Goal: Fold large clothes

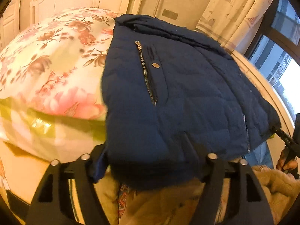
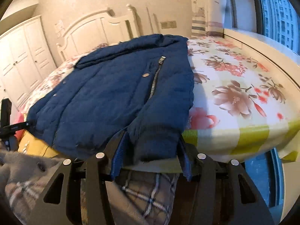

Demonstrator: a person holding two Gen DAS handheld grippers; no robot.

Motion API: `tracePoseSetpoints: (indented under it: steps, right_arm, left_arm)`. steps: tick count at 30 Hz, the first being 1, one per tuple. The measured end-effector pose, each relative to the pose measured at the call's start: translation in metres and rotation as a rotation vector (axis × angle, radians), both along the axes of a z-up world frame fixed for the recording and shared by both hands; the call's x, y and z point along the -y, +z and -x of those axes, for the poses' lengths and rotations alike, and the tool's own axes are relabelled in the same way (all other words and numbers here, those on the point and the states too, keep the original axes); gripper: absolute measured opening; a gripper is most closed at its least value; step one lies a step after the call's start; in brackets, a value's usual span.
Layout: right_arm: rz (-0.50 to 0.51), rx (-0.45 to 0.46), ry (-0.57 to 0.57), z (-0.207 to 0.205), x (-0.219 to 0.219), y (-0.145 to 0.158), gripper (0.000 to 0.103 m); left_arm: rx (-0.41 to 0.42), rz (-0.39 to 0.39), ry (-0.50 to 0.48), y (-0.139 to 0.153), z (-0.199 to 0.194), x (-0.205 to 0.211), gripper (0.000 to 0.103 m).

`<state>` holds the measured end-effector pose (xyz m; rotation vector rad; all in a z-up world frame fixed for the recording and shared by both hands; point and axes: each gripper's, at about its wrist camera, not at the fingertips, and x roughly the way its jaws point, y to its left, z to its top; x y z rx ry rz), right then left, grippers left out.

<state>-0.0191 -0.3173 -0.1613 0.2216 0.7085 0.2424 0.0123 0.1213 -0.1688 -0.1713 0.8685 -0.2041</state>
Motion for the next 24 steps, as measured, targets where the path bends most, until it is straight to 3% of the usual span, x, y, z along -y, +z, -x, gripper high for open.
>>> tracePoseSetpoints:
  steps: [3,4,5,6,7,10,11,15,17,19,21,24]
  right_arm:
    - [-0.006,0.02,-0.015,-0.011,0.001,-0.001,0.056]
    - [0.019,0.024,-0.02,-0.013,-0.002,0.0,0.048]
    - [0.032,0.033,-0.017,-0.014,-0.006,0.001,0.039]
    - [0.055,0.049,-0.014,-0.014,-0.009,0.003,0.035]
    - [0.114,0.071,-0.01,-0.009,-0.016,0.005,0.028]
    - [0.198,0.095,0.002,0.005,-0.028,0.009,0.02]
    - [0.206,0.102,0.009,0.013,-0.029,0.012,0.018]
    - [0.201,0.148,0.067,0.055,-0.031,0.036,0.017]
    - [0.155,0.19,0.088,0.08,-0.029,0.059,0.017]
    - [0.104,0.276,0.092,0.104,-0.026,0.093,0.017]
    - [0.119,0.378,0.093,0.117,-0.029,0.127,0.017]
    - [0.152,0.483,0.105,0.104,-0.036,0.17,0.017]
  left_arm:
    - [-0.009,-0.023,0.013,-0.006,-0.012,0.005,0.08]
    - [-0.003,-0.022,0.012,-0.007,-0.011,0.005,0.079]
    - [0.004,-0.014,-0.004,-0.008,-0.008,0.002,0.066]
    - [0.01,0.013,-0.027,-0.008,-0.003,-0.001,0.041]
    - [0.032,0.016,-0.056,-0.003,0.004,0.0,0.033]
    - [0.121,-0.153,-0.06,0.015,0.019,0.019,0.022]
    - [0.146,-0.172,-0.059,0.025,0.026,0.021,0.021]
    - [0.203,-0.114,-0.065,0.061,0.054,0.0,0.02]
    - [0.253,-0.047,-0.075,0.085,0.078,-0.019,0.02]
    - [0.313,0.015,-0.059,0.11,0.098,-0.032,0.02]
    - [0.38,0.062,-0.047,0.132,0.107,-0.04,0.02]
    - [0.483,0.115,-0.036,0.169,0.094,-0.047,0.023]
